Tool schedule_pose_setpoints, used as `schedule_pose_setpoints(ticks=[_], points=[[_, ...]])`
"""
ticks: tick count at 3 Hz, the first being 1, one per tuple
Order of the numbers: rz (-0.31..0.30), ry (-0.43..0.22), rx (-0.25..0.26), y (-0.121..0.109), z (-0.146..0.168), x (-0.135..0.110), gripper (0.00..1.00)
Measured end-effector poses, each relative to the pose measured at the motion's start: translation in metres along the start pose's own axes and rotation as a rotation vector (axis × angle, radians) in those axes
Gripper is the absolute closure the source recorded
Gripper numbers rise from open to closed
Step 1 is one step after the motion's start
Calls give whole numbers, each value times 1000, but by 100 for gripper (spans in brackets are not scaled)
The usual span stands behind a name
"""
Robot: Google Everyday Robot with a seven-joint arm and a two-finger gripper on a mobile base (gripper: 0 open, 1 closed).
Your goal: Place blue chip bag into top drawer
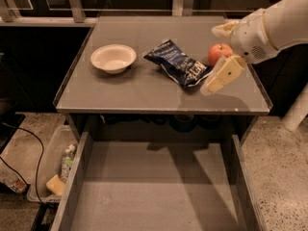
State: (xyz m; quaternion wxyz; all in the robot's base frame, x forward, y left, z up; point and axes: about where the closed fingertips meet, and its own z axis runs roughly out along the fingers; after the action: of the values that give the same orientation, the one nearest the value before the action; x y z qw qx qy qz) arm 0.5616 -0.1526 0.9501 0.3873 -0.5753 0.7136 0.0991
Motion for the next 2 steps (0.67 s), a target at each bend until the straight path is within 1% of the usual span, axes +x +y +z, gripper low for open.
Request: schedule_pose_setpoints(ticks=[1, 2], points=[[15, -25, -12, -18, 26, -3, 0], [53, -30, -20, -39, 58, -1, 0]])
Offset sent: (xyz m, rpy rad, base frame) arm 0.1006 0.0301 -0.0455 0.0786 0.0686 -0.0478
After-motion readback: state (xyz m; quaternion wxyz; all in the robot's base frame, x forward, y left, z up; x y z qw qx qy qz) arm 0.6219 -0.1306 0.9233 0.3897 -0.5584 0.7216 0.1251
